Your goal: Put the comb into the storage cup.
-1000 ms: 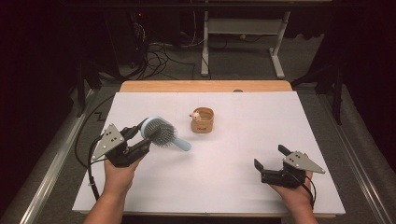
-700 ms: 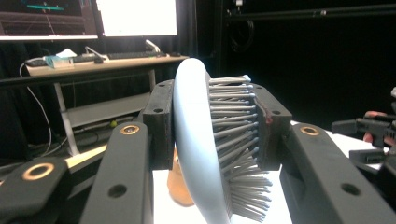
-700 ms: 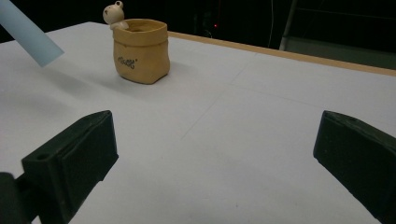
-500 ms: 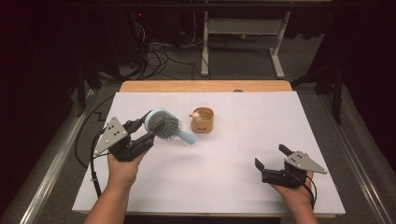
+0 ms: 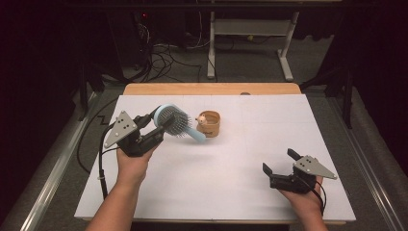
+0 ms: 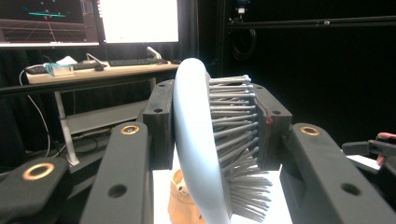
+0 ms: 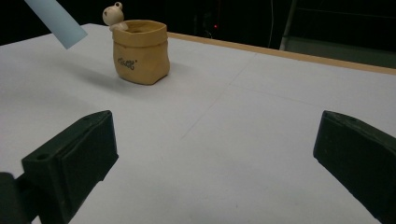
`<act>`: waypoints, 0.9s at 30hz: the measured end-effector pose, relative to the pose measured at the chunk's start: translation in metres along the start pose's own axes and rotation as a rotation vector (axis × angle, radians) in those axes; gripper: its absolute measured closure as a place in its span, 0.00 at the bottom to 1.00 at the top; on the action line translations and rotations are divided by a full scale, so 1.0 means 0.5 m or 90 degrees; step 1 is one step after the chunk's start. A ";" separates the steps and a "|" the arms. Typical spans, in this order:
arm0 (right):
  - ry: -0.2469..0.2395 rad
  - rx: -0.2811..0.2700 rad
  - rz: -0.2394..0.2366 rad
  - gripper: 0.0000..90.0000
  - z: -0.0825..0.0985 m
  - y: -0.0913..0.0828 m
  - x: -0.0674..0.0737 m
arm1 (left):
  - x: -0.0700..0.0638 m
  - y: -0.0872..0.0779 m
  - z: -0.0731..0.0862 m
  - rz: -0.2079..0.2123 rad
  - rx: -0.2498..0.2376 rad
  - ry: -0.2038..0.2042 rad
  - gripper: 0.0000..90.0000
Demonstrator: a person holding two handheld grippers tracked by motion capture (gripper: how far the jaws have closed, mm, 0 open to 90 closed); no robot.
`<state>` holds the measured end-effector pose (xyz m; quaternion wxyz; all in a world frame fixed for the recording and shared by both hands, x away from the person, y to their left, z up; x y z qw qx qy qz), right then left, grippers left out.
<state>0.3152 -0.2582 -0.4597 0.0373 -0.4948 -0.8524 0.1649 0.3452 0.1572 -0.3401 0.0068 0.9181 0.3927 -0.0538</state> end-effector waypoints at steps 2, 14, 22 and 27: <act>0.001 0.000 -0.001 0.00 0.000 0.000 0.000 | 0.000 0.005 -0.005 0.005 -0.003 -0.008 0.65; -0.003 -0.003 0.002 0.00 -0.002 -0.001 -0.001 | -0.010 0.040 -0.039 0.012 -0.009 0.004 0.65; -0.002 -0.003 0.003 0.00 -0.002 0.000 -0.002 | -0.014 0.068 -0.069 0.013 -0.012 0.018 0.65; -0.001 -0.005 0.003 0.00 -0.003 -0.001 -0.002 | -0.008 0.087 -0.078 0.007 -0.010 0.019 0.65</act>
Point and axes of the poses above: each handheld gripper's, and its own axes: y roughly forward along the jaws, z roughly out of its underside, x roughly to its left, the point moved 3 cm from there along y, roughly forward along the jaws, and after that the axes turned 5 degrees about -y, right-handed, at the moved point
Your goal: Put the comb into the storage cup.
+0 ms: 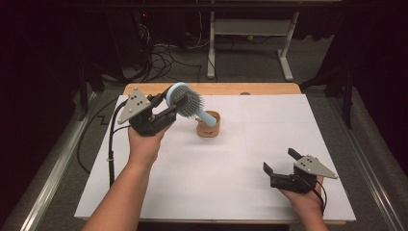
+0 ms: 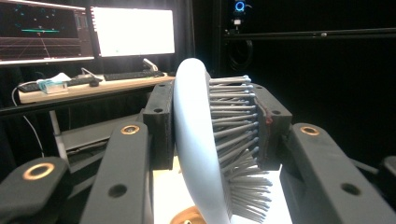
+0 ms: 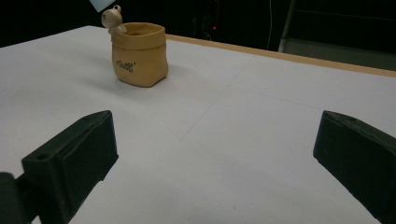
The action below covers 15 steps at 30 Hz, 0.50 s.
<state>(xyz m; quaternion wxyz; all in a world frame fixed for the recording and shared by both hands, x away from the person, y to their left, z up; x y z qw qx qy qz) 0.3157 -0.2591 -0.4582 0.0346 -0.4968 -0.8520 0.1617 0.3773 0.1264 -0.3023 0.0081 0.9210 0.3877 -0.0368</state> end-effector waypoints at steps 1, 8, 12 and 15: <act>0.000 0.000 0.000 0.00 0.000 0.000 0.000 | 0.002 0.005 0.000 -0.001 0.001 -0.001 0.65; 0.001 0.000 0.002 0.00 -0.001 0.001 -0.001 | 0.008 0.024 0.000 -0.006 0.008 0.000 0.65; 0.003 -0.001 0.003 0.00 0.000 0.001 -0.002 | 0.013 0.035 0.003 -0.009 0.012 -0.003 0.65; 0.000 -0.004 0.006 0.00 -0.002 0.000 -0.002 | 0.018 0.045 0.006 -0.011 0.016 -0.006 0.65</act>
Point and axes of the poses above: each handheld gripper's, and its own axes: y roughly forward along the jaws, z roughly out of its underside, x roughly to its left, the point moved 3 cm from there along y, roughly forward along the jaws, and after that the axes turned 5 degrees about -y, right-handed, at the moved point
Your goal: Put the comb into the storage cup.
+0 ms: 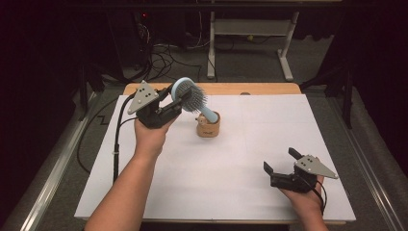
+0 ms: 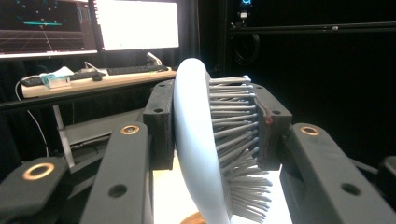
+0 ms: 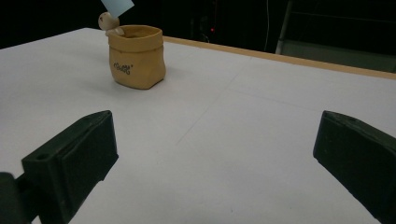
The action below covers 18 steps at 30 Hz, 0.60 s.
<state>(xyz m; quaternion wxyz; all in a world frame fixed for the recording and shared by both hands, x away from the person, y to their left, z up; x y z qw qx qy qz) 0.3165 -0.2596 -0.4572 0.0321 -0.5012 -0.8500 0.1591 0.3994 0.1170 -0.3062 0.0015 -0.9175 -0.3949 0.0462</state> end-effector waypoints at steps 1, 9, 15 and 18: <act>0.000 0.000 0.000 0.00 0.000 0.000 0.000 | 0.002 0.004 0.001 -0.001 0.000 -0.002 0.65; 0.002 -0.002 0.000 0.00 0.000 0.000 -0.001 | 0.009 0.026 0.007 -0.007 0.006 -0.006 0.65; 0.003 -0.001 -0.001 0.00 0.000 0.000 0.000 | 0.018 0.040 0.008 -0.013 0.012 -0.007 0.65; 0.003 -0.002 -0.001 0.00 -0.001 0.000 0.001 | 0.023 0.048 0.011 -0.017 0.016 -0.011 0.65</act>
Point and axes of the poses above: each handheld gripper's, and its own axes: y roughly forward along the jaws, z roughly out of its underside, x roughly to its left, the point moved 3 cm from there along y, roughly forward along the jaws, and after that the axes turned 5 degrees about -y, right-handed, at the moved point
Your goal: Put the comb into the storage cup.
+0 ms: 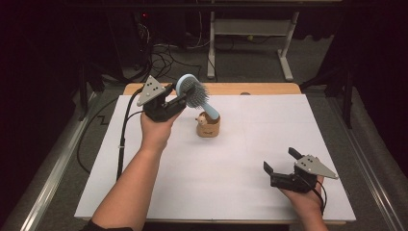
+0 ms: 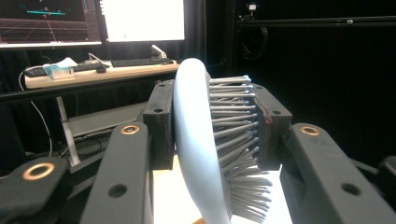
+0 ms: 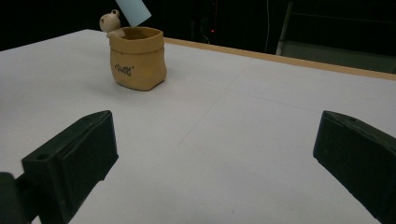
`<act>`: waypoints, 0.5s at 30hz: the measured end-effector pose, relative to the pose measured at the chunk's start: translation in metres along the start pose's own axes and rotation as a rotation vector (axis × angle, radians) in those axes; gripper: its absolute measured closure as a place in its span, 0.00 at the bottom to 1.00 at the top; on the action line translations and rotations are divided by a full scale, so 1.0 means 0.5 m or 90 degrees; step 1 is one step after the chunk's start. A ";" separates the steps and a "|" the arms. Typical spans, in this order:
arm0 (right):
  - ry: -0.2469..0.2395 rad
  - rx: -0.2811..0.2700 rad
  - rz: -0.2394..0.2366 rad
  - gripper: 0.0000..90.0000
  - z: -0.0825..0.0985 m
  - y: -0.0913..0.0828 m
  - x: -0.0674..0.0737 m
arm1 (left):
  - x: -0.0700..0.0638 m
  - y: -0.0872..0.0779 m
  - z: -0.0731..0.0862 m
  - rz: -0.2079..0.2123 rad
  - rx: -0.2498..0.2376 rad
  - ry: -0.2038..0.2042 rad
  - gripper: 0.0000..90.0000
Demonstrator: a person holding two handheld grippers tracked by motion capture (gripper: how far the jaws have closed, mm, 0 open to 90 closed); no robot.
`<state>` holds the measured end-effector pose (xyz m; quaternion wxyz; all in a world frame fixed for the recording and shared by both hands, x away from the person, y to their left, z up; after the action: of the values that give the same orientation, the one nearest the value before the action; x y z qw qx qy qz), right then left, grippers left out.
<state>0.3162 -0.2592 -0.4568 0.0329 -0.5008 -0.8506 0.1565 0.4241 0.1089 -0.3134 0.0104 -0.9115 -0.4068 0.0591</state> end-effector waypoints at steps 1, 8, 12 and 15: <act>0.000 0.000 0.000 0.00 0.000 0.000 0.000 | 0.002 0.004 0.002 -0.002 0.004 0.000 0.65; 0.000 0.000 -0.001 0.00 0.001 0.000 -0.001 | 0.012 0.020 0.017 -0.010 0.024 -0.003 0.65; 0.001 0.000 -0.001 0.00 0.000 0.000 -0.001 | 0.016 0.025 0.022 -0.012 0.032 -0.004 0.65; 0.002 0.000 -0.001 0.00 0.000 -0.001 -0.002 | 0.018 0.027 0.024 -0.015 0.038 -0.003 0.65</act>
<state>0.3164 -0.2604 -0.4568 0.0341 -0.5006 -0.8509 0.1556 0.4387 0.1065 -0.3271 0.0371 -0.9057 -0.4159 0.0731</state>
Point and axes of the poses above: each handheld gripper's, and its own axes: y roughly forward along the jaws, z roughly out of its underside, x roughly to its left, the point moved 3 cm from there along y, roughly forward along the jaws, and after that the axes turned 5 degrees about -y, right-handed, at the moved point
